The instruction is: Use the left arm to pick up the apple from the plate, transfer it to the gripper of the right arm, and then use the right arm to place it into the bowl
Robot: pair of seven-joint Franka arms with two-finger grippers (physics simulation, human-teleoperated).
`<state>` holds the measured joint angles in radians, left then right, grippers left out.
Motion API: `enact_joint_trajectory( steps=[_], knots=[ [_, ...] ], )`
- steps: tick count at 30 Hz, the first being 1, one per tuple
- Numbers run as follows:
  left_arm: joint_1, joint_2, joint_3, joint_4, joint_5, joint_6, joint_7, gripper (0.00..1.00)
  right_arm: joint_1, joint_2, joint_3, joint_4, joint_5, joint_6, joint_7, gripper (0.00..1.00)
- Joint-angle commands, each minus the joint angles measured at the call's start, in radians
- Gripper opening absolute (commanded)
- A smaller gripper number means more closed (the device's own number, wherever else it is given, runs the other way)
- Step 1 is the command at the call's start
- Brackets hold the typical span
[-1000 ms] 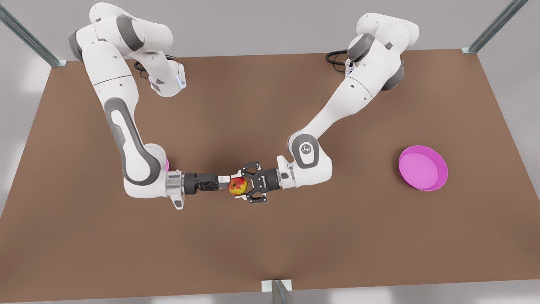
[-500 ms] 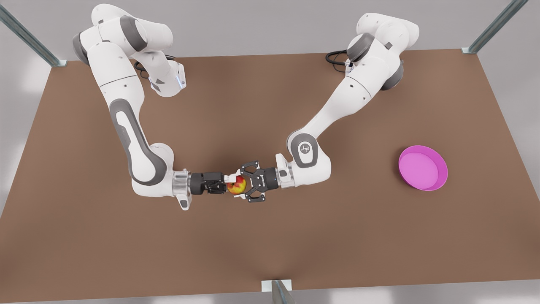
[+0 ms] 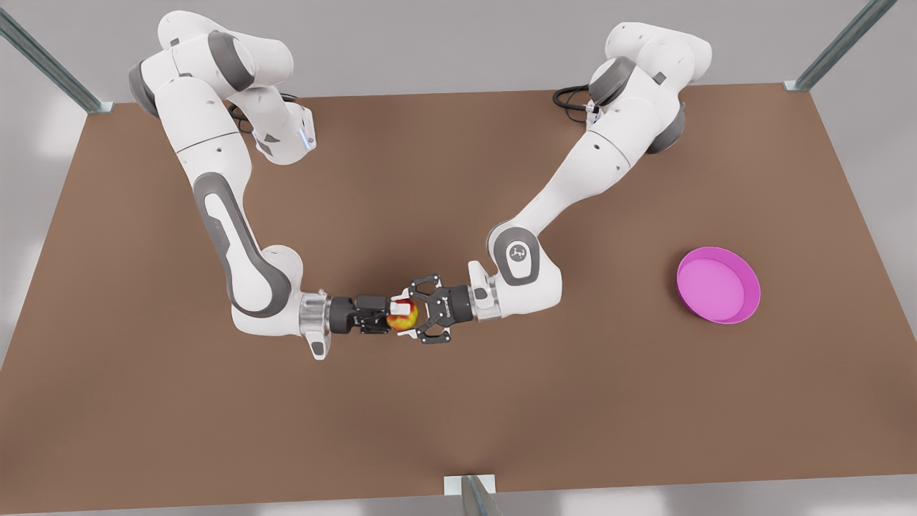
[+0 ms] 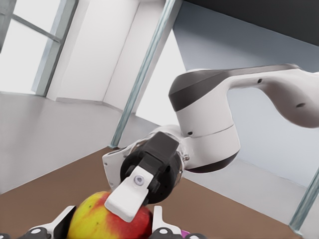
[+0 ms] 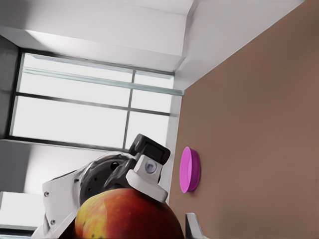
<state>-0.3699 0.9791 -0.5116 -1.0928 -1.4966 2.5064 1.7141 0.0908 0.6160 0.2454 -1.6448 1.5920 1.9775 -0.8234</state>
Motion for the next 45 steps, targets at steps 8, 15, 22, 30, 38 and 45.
enact_joint_trajectory(
  steps=[8,15,22,30,38,45],
  knots=[
    [0.0,-0.002,-0.001,0.001,0.002,-0.009,0.021,0.76,-0.002,-0.001,0.0,0.003,0.0,0.003,-0.062,0.72],
    [0.0,-0.002,-0.004,0.001,0.002,-0.009,0.007,0.99,-0.003,-0.001,0.0,0.005,-0.001,-0.002,-0.06,0.72],
    [0.0,0.019,0.001,-0.001,0.002,-0.011,0.007,0.99,-0.054,0.01,-0.011,-0.003,-0.046,-0.066,-0.063,0.72],
    [0.336,-0.112,0.019,-0.257,0.622,-0.334,-0.47,0.99,-0.244,0.033,-0.012,-0.026,-0.28,-0.224,-0.079,0.71],
    [0.6,-0.553,0.05,-0.124,1.711,-1.167,-1.422,1.0,-0.456,0.005,-0.002,-0.113,-0.492,-0.428,-0.154,0.71],
    [0.256,-0.826,0.548,-0.246,1.512,-1.026,-1.716,1.0,-0.529,-0.051,-0.005,-0.164,-0.684,-0.442,-0.145,0.71]
  ],
)
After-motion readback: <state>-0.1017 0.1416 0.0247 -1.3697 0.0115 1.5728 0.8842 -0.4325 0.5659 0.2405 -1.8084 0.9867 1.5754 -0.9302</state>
